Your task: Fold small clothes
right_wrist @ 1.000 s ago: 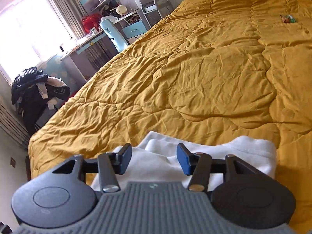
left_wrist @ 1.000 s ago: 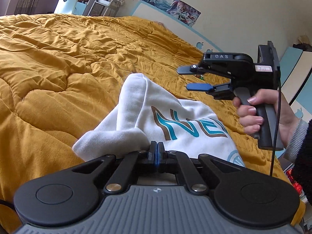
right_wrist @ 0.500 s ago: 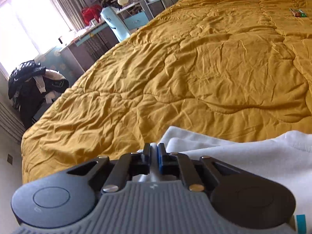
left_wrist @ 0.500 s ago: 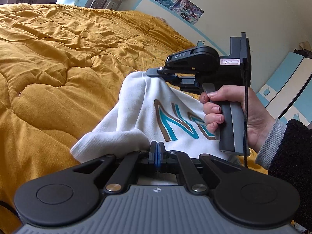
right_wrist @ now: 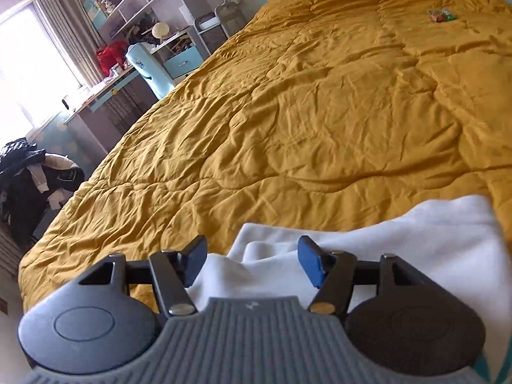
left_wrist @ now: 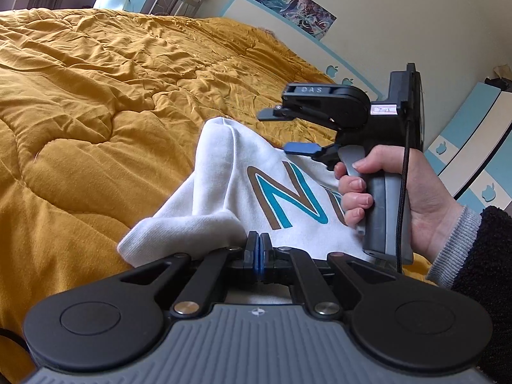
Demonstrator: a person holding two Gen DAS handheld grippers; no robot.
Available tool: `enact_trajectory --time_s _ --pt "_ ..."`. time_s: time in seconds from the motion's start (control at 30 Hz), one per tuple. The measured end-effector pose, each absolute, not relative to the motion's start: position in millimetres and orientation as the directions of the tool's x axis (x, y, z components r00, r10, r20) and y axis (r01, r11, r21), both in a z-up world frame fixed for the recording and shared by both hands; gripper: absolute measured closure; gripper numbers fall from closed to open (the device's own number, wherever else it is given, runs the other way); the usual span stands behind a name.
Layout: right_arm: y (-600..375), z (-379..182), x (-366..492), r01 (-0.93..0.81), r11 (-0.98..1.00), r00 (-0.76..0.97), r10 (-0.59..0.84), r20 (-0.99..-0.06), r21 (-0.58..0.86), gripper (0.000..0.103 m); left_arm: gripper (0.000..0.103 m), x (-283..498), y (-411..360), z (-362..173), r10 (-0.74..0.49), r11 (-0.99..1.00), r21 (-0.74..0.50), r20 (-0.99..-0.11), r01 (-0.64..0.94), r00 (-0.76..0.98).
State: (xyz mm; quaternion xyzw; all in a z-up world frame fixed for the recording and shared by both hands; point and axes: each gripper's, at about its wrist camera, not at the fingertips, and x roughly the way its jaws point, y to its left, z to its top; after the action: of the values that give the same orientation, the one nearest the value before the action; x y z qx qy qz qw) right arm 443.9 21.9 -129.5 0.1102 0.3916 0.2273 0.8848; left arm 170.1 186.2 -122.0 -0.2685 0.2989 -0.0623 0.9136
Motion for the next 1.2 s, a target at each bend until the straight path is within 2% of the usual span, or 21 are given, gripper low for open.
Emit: enact_trajectory --time_s 0.07,0.1,0.17,0.23,0.27,0.3,0.33,0.4,0.47,0.57,0.67,0.7,0.73,0.8,0.87,0.97,1.07,1.2 --pt "5.7 -128.7 443.6 -0.253 0.934 0.647 0.357 -0.674 0.252 0.053 0.098 169.4 184.1 -121.1 -0.266 0.854 -0.518 -0.515 -0.049 0.815" --pt "-7.9 -130.8 445.4 -0.195 0.958 0.667 0.285 -0.688 0.208 0.067 0.098 169.2 182.9 -120.7 -0.265 0.856 -0.515 -0.515 -0.048 0.815" --pt "-40.4 -134.1 449.9 -0.072 0.975 0.666 0.205 -0.718 0.212 0.08 0.098 168.9 181.2 -120.2 -0.257 0.862 -0.505 -0.517 -0.049 0.817" --pt "-70.1 -131.7 447.2 -0.006 0.964 0.681 0.199 -0.704 0.267 0.081 0.098 167.7 179.4 -119.7 -0.246 0.869 -0.493 -0.518 -0.05 0.819" --pt "-83.1 -128.2 443.4 0.005 0.956 0.694 0.207 -0.689 0.293 0.078 0.098 167.3 178.9 -119.5 -0.243 0.871 -0.489 -0.519 -0.051 0.82" --pt "-92.3 -123.6 437.5 0.02 0.958 0.709 0.189 -0.68 0.287 0.062 0.098 167.1 178.9 -119.4 -0.241 0.871 -0.488 -0.52 -0.053 0.82" --pt "-98.5 -119.5 432.3 0.034 0.962 0.723 0.164 -0.671 0.272 0.055 0.098 166.6 179.1 -119.2 -0.24 0.87 -0.491 -0.519 -0.057 0.82" --pt "-118.2 -109.3 414.1 0.034 0.958 0.759 0.162 -0.631 0.286 0.051 0.098 164.2 180.1 -117.2 -0.24 0.869 -0.492 -0.52 -0.058 0.819" --pt "-136.4 -104.8 401.6 0.017 0.935 0.756 0.22 -0.616 0.354 0.045 0.096 158.8 181.1 -113.1 -0.24 0.871 -0.488 -0.517 -0.052 0.822" --pt "-161.0 -101.5 381.5 -0.012 0.872 0.706 0.354 -0.614 0.49 0.034 0.082 151.7 183.9 -98.2 -0.248 0.872 -0.489 -0.496 -0.031 0.832" --pt "-181.5 -106.2 364.7 -0.021 0.809 0.633 0.466 -0.618 0.588 0.029 0.05 150.7 188.8 -76.4 -0.268 0.882 -0.471 -0.47 0.018 0.841" --pt "-186.5 -109.0 359.5 -0.021 0.788 0.607 0.499 -0.619 0.615 0.026 0.031 152.4 191.4 -67.7 -0.303 0.884 -0.464 -0.471 0.06 0.828" --pt "-190.2 -111.5 356.4 -0.019 0.77 0.586 0.526 -0.617 0.638 0.026 0.021 154.5 194.8 -61.5 -0.341 0.881 -0.462 -0.473 0.101 0.813" --pt "-197.0 -119.8 348.6 -0.009 0.716 0.53 0.596 -0.603 0.698 0.024 0.02 161.1 206.5 -52.6 -0.404 0.864 -0.48 -0.472 0.156 0.784" --pt "-200.8 -128.5 341.4 0.002 0.661 0.479 0.658 -0.58 0.751 0.024 0.019 170.9 225.0 -50.3 -0.404 0.842 -0.528 -0.487 0.107 0.774" --pt "-201.9 -132.3 331.2 -0.001 0.65 0.471 0.671 -0.573 0.76 0.023 0.02 188.3 256.2 -56.1 -0.424 0.781 -0.624 -0.533 -0.002 0.732" --pt "-199.9 -141.4 325.1 -0.026 0.62 0.442 0.711 -0.547 0.784 0.022 0.02 207.9 284.5 -74.2 -0.507 0.704 -0.71 -0.52 -0.017 0.687" --pt "-194.4 -170.9 328.8 0.032 0.562 0.346 0.769 -0.537 0.826 0.022 0.019 240.0 296.1 -107.0 -0.589 0.665 -0.744 -0.578 -0.067 0.564"
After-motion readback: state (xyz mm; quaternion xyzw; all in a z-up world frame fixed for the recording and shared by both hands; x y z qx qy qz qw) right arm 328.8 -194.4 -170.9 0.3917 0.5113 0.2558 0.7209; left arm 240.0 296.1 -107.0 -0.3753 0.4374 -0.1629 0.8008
